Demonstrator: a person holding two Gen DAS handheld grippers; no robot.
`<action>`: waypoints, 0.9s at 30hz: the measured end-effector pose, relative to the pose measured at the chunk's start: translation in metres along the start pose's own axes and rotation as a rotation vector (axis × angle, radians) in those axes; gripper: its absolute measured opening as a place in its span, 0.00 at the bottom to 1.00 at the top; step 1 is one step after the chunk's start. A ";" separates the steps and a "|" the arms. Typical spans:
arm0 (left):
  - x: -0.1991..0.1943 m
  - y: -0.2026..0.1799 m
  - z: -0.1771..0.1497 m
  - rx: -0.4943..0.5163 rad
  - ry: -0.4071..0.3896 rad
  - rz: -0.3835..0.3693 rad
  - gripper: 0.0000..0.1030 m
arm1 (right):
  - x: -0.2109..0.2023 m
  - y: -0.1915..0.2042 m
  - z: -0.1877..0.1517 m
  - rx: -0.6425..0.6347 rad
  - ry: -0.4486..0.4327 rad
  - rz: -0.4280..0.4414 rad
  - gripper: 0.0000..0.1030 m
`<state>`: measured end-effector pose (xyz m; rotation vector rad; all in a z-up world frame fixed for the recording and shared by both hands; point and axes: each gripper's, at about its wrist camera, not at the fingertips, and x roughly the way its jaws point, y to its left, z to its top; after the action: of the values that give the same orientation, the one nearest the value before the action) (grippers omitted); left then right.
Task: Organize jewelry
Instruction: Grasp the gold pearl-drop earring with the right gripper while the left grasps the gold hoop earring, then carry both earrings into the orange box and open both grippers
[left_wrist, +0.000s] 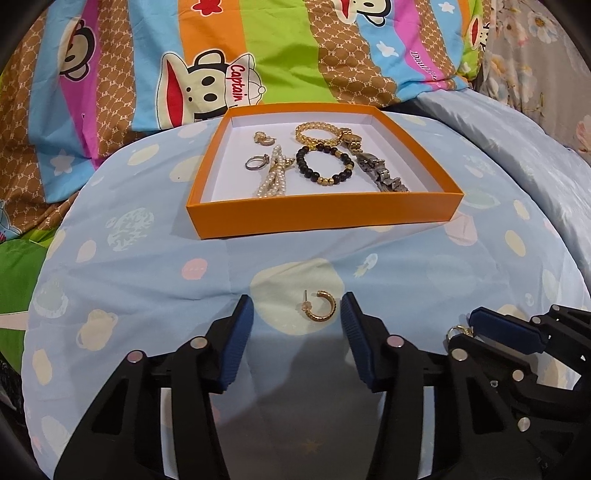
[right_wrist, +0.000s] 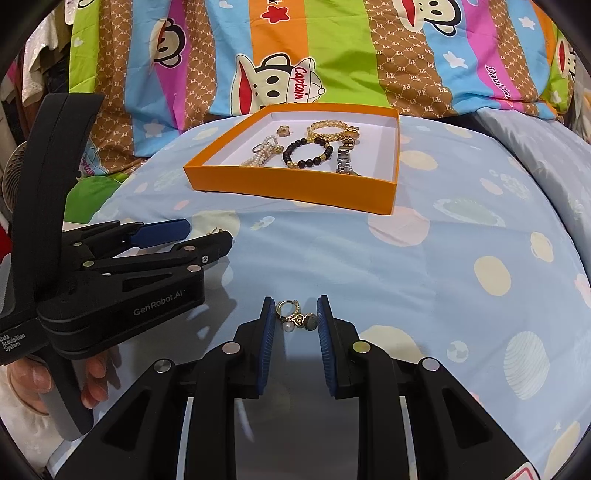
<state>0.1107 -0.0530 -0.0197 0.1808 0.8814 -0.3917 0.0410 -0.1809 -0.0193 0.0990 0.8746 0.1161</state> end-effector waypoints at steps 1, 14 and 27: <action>0.000 0.000 0.000 0.000 -0.001 -0.001 0.42 | 0.000 0.000 0.000 0.000 0.000 0.000 0.21; -0.006 0.002 -0.004 -0.008 -0.013 -0.047 0.17 | 0.000 -0.004 0.000 0.010 -0.004 -0.001 0.21; -0.036 0.016 -0.010 -0.045 -0.036 -0.088 0.17 | -0.020 -0.011 0.006 0.026 -0.063 0.000 0.21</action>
<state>0.0895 -0.0262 0.0015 0.0934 0.8643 -0.4558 0.0332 -0.1951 -0.0016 0.1268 0.8130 0.1014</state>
